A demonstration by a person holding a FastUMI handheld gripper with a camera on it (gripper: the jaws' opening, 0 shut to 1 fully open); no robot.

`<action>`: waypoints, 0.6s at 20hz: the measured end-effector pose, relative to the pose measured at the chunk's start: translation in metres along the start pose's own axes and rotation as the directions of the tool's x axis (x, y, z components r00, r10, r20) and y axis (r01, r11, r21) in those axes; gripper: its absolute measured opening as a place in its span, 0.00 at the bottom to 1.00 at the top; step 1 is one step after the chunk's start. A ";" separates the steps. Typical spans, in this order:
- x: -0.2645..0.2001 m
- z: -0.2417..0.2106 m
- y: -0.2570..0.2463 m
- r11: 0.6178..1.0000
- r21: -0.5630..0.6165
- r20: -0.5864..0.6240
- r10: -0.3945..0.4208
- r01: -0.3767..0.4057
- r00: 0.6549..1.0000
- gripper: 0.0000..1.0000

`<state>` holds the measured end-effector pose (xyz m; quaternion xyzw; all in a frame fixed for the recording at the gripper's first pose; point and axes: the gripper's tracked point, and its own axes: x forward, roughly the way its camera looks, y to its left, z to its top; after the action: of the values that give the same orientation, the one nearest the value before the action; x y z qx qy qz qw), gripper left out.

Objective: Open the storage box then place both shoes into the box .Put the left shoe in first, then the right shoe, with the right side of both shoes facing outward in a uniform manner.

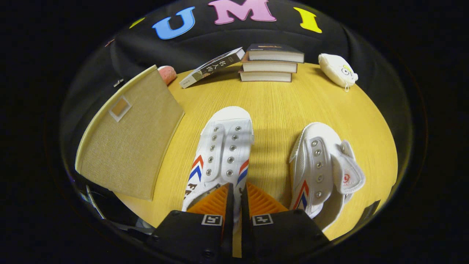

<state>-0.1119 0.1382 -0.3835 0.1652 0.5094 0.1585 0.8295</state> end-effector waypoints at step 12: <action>-0.060 0.048 0.050 0.955 0.213 0.091 0.192 -0.207 0.977 0.05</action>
<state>-0.0992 0.1517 -0.2933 0.3125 0.4755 0.1778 0.8029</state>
